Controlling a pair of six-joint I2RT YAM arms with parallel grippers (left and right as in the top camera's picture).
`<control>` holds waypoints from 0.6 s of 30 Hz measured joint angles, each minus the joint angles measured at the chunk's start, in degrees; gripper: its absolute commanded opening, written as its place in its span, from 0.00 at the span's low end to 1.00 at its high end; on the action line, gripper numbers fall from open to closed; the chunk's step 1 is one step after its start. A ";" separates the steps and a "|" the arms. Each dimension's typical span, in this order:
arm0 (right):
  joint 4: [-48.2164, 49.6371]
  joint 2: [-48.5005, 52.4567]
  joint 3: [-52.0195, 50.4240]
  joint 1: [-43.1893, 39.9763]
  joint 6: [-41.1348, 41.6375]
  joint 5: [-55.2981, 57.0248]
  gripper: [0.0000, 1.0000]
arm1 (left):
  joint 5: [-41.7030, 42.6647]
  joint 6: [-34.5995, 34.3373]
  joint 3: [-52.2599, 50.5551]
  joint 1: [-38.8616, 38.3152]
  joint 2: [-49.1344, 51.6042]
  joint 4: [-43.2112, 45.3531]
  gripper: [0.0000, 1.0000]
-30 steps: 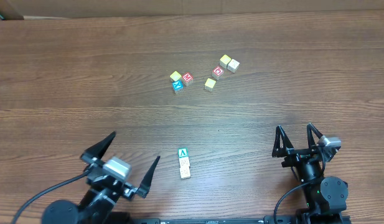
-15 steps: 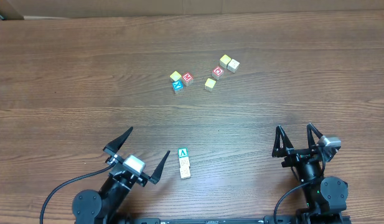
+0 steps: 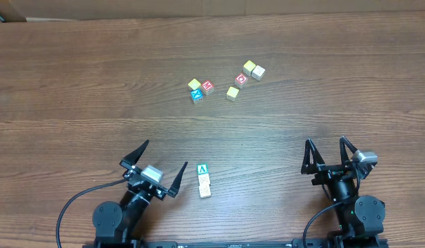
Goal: Flip 3 blocks
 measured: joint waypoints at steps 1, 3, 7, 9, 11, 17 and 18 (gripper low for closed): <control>0.00 0.00 0.00 0.00 0.02 0.00 1.00 | -1.22 -1.60 -0.15 0.00 0.00 -0.07 1.00; -0.02 0.00 0.00 0.00 0.02 0.00 1.00 | -4.72 -6.29 -0.33 0.00 0.00 -0.22 1.00; 0.00 0.00 0.00 0.00 0.02 0.00 1.00 | -11.82 -15.50 -0.35 0.00 0.00 -0.85 0.99; -0.04 0.00 0.00 0.00 0.04 -0.02 1.00 | -15.32 -18.80 -0.35 0.00 0.00 -1.25 1.00; 0.00 0.00 0.00 0.00 0.04 0.00 1.00 | -18.16 -20.09 -0.35 0.00 0.00 -1.51 1.00; 0.00 0.00 0.00 0.00 0.02 0.02 1.00 | -21.73 -19.34 -0.35 0.00 0.00 -1.68 1.00; 0.00 0.00 0.00 0.00 0.02 0.00 1.00 | -21.99 -19.02 -0.35 0.00 0.00 -1.70 1.00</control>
